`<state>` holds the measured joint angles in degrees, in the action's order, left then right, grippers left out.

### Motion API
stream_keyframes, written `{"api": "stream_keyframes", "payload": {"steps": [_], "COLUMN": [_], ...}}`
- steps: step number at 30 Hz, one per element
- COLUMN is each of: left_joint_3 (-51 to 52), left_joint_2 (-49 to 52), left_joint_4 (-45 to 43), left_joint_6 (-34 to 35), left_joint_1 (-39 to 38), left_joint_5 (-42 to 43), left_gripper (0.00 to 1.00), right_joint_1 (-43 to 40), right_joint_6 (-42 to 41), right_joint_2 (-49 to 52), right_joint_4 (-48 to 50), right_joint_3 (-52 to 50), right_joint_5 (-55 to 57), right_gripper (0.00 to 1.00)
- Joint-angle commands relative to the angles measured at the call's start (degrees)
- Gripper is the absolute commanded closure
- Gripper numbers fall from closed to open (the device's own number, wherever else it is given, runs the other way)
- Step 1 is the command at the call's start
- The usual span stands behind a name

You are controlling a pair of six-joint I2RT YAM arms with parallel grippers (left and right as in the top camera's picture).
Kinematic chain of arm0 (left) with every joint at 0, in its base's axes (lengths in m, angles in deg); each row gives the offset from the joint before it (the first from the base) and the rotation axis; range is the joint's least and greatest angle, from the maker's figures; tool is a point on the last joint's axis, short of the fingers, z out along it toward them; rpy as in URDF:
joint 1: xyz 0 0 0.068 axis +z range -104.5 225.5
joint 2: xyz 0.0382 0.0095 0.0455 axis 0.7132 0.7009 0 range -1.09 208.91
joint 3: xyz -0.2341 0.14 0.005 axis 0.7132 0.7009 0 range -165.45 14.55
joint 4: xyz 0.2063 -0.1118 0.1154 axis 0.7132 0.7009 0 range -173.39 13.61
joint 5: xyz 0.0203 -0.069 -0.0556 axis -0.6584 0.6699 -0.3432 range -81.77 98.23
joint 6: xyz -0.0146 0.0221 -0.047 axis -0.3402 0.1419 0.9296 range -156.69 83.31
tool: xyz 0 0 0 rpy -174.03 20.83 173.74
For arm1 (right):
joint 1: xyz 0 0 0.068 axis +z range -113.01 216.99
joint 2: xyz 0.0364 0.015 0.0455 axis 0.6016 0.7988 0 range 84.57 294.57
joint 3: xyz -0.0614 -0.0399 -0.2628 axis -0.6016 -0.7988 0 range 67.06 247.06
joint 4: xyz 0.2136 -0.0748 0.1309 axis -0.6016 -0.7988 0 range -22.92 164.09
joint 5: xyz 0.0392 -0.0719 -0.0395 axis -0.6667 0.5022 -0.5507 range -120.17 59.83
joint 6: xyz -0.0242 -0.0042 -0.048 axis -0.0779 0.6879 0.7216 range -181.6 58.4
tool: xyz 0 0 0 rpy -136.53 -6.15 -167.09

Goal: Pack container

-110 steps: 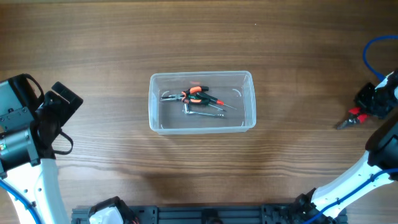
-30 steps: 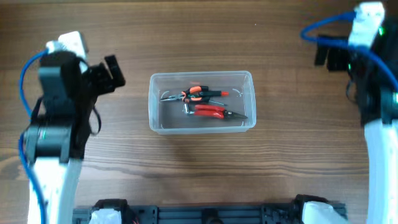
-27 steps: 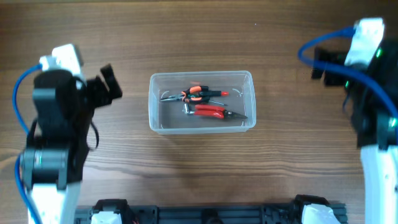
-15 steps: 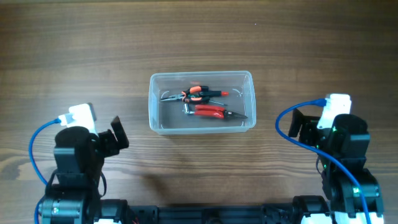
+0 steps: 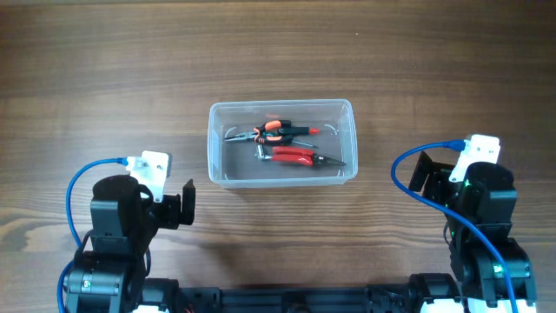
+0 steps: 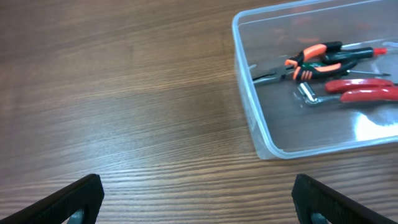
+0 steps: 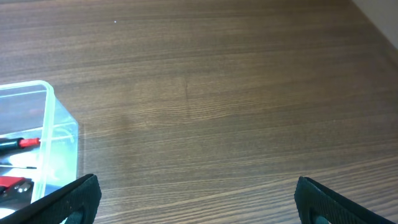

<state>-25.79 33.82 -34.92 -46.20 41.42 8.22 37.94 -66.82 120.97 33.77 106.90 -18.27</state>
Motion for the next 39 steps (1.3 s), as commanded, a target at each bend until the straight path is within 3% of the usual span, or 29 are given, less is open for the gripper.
{"api": "stream_keyframes", "payload": {"steps": [1, 17, 21, 27, 29, 35, 39], "left_joint_3": [0.4, 0.4, 0.4, 0.4, 0.4, 0.4, 0.4], "left_joint_2": [0.0, 0.0, 0.0, 0.0, 0.0, 0.0, 0.0], "left_joint_4": [-0.2, -0.1, -0.1, -0.1, -0.1, -0.1, -0.1], "left_joint_6": [-2.5, -2.5, -2.5, -2.5, -2.5, -2.5, -2.5], "left_joint_1": [-0.3, -0.3, -0.3, -0.3, -0.3, -0.3, -0.3], "left_joint_5": [2.1, 2.1, 2.1, 2.1, 2.1, 2.1, 2.1], "left_gripper": [0.00, 0.00, 0.00, 0.00, 0.00, 0.00, 0.00], "right_joint_1": [0.2, 0.4, 0.6, 0.8, 0.7, 0.7, -0.1], "right_joint_6": [-1.2, -1.2, -0.8, -0.7, -0.5, 4.9, 6.9], "right_joint_2": [-0.1, 1.6, -7.8, -31.9, -36.5, -35.6, -35.9], "right_joint_4": [-0.1, 0.0, -0.6, -3.5, 0.8, 31.9, 44.5], "right_joint_3": [-0.1, -0.1, -0.1, -3.4, -8.6, -26.5, -35.4], "right_joint_5": [1.4, 1.4, 1.4, -5.5, -5.6, -9.4, -8.8], "right_gripper": [0.00, 0.00, 0.00, 0.00, 0.00, 0.00, 0.00]}}
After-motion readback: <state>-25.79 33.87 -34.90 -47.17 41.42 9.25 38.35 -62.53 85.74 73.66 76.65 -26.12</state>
